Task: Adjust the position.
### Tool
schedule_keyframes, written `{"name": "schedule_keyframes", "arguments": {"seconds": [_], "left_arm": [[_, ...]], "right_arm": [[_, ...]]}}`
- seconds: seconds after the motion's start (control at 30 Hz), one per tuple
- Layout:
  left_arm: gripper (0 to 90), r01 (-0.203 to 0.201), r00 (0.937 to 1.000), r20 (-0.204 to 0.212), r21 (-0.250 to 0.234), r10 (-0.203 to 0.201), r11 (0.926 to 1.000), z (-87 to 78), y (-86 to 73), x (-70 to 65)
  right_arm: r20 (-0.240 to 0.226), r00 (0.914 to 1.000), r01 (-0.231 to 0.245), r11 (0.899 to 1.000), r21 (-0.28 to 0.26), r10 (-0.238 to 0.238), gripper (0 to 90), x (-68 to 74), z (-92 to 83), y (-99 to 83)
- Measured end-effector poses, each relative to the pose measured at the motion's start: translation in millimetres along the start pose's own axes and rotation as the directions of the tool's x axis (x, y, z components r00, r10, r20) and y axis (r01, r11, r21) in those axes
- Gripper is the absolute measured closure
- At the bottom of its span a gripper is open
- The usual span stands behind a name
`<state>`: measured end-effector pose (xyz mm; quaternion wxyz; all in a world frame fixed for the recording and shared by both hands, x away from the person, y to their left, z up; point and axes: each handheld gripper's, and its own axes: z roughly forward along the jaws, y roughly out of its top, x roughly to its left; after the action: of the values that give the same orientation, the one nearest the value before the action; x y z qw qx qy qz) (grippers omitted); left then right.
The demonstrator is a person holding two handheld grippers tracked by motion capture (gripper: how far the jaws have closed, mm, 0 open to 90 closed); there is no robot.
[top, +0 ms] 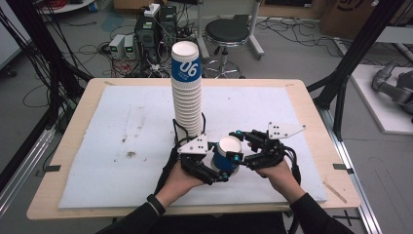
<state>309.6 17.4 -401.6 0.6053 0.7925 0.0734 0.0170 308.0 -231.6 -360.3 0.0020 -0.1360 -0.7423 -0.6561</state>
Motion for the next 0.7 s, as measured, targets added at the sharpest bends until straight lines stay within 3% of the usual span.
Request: {"name": "schedule_keyframes", "arguments": {"seconds": [0.17,0.27,0.4,0.57,0.7], "left_arm": [[20.3,-0.012,0.9999,0.006,0.033,0.012,0.9994,-0.3,1.6,-0.2],[20.5,-0.02,0.9998,0.006,0.055,0.02,0.9983,0.0,2.3,-0.1],[20.9,-0.047,0.9988,-0.009,0.118,0.048,0.9919,0.2,5.9,-1.8],[21.1,-0.055,0.9978,-0.026,0.177,0.061,0.9827,-0.1,8.5,-0.7],[21.3,-0.067,0.9966,-0.034,0.202,0.075,0.9772,0.3,9.5,-1.2]], "right_arm": [[-0.001,0.9998,-0.019,1.0,-0.004,0.019,22.6,-1.5,-0.7,1.8],[-0.009,0.9993,-0.036,0.999,0.021,0.036,20.6,-3.9,-2.4,5.4],[0.004,1.0,-0.001,0.996,0.094,0.001,19.3,-2.8,-9.8,16.6],[-0.01,0.9994,0.034,0.979,0.202,-0.033,19.3,1.8,-9.3,23.3],[0.015,0.9975,0.062,0.962,0.265,-0.069,19.3,2.5,-3.4,21.1]]}}
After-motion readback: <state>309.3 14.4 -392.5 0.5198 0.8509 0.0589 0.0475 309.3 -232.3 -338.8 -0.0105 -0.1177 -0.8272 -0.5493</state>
